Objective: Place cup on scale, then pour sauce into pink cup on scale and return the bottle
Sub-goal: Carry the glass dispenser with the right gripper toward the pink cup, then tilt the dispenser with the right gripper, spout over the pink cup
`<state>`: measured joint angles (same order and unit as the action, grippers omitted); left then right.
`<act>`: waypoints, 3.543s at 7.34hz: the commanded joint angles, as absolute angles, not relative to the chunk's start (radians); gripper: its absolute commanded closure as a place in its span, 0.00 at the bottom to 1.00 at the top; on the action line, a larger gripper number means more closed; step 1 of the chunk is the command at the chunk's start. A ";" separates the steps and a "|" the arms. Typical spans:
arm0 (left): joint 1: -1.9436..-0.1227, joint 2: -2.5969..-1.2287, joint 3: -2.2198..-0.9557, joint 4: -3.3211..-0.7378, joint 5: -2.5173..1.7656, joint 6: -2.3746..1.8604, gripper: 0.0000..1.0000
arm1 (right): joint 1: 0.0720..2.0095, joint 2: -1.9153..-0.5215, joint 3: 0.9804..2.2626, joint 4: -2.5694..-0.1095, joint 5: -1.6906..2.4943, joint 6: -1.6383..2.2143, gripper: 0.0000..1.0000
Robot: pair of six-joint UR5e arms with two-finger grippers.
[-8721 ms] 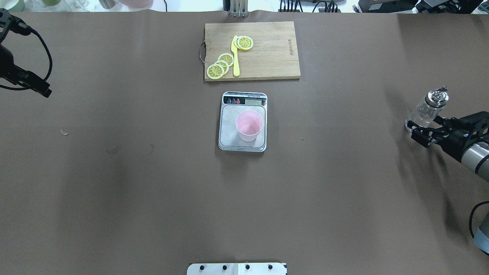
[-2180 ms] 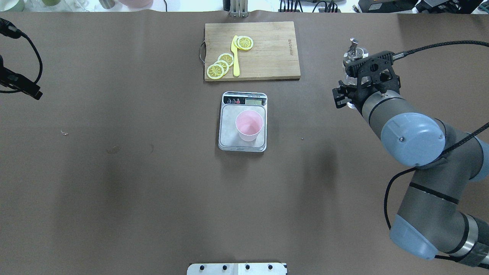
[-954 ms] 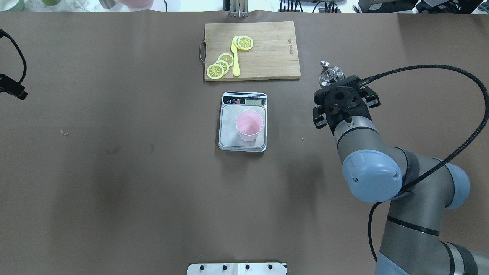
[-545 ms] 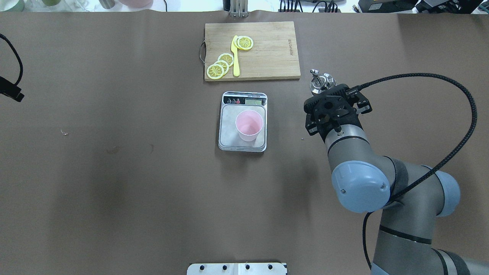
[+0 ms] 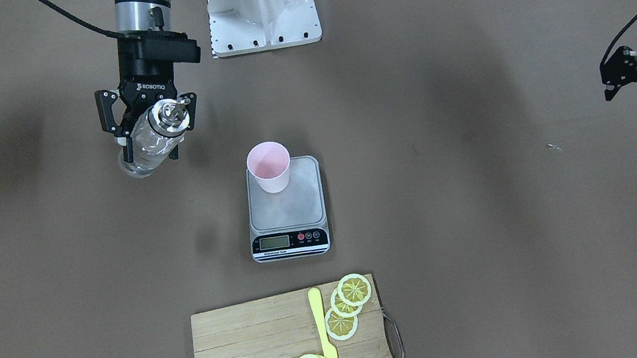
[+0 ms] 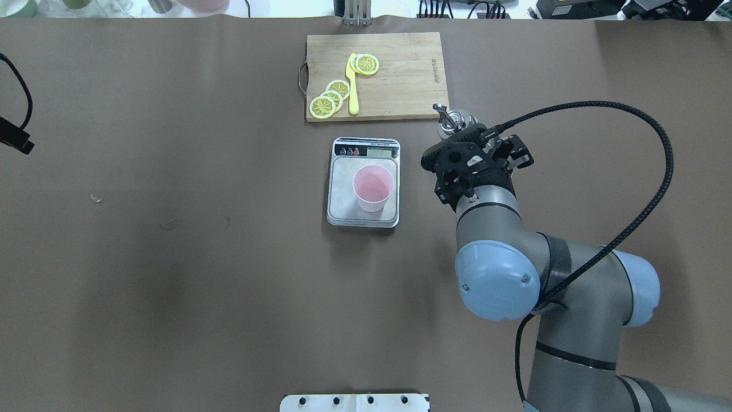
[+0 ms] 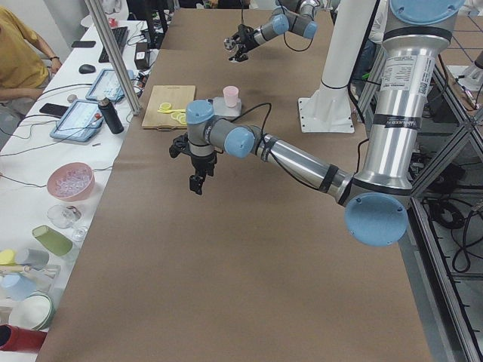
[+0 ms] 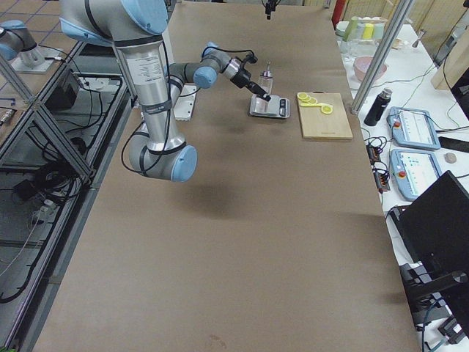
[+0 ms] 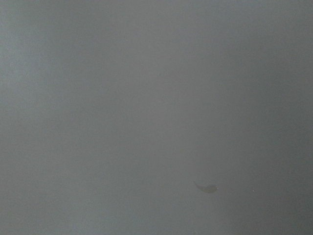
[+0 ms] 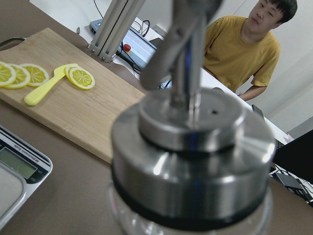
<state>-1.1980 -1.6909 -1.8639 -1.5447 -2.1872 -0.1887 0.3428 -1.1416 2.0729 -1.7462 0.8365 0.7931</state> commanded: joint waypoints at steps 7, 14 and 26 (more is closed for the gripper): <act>-1.198 -1.687 -1.848 -1.548 -2.187 -0.187 0.03 | 0.319 -1.054 1.993 -1.879 0.770 0.795 0.99; -1.198 -1.675 -1.838 -1.562 -2.187 -0.189 0.03 | 0.302 -1.011 1.925 -1.944 0.706 0.793 1.00; -1.200 -1.669 -1.792 -1.631 -2.189 -0.190 0.03 | 0.319 -0.966 1.815 -2.042 0.631 0.790 1.00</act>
